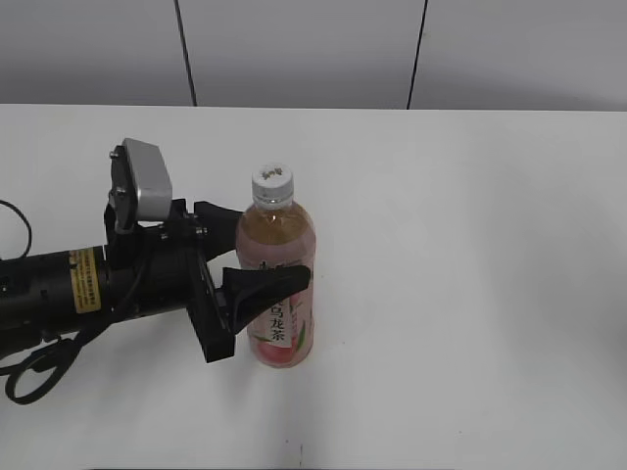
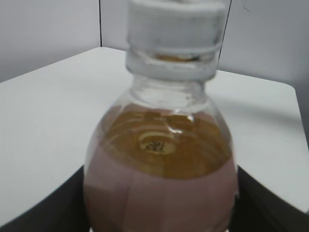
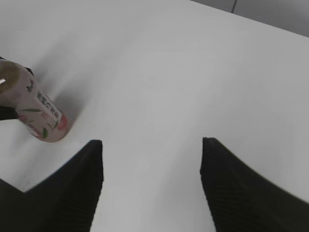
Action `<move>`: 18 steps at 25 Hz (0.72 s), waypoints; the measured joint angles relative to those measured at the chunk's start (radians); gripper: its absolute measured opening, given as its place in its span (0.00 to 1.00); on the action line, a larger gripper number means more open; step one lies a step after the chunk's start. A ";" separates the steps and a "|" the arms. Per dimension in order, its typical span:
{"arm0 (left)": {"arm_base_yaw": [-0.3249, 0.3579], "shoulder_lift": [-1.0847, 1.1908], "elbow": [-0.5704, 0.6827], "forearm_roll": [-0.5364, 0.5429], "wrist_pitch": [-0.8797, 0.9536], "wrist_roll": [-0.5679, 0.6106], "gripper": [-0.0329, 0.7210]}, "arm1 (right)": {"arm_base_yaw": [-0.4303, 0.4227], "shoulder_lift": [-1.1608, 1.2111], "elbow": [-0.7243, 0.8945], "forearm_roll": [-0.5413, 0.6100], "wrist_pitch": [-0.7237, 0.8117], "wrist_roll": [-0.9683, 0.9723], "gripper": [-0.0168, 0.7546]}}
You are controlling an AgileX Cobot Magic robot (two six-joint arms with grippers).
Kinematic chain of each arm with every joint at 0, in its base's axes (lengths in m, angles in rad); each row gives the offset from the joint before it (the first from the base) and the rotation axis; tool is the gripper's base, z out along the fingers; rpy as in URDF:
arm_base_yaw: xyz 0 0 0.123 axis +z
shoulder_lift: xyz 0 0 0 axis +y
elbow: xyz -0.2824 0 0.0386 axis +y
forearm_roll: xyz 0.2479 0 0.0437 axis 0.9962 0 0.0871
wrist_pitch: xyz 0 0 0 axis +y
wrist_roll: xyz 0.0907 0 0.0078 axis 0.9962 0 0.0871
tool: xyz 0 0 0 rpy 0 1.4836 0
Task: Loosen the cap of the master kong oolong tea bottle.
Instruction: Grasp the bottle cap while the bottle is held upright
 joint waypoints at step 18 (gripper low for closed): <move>0.000 0.000 0.000 0.018 -0.004 0.000 0.65 | 0.253 0.535 -0.483 -0.039 0.170 -0.167 0.65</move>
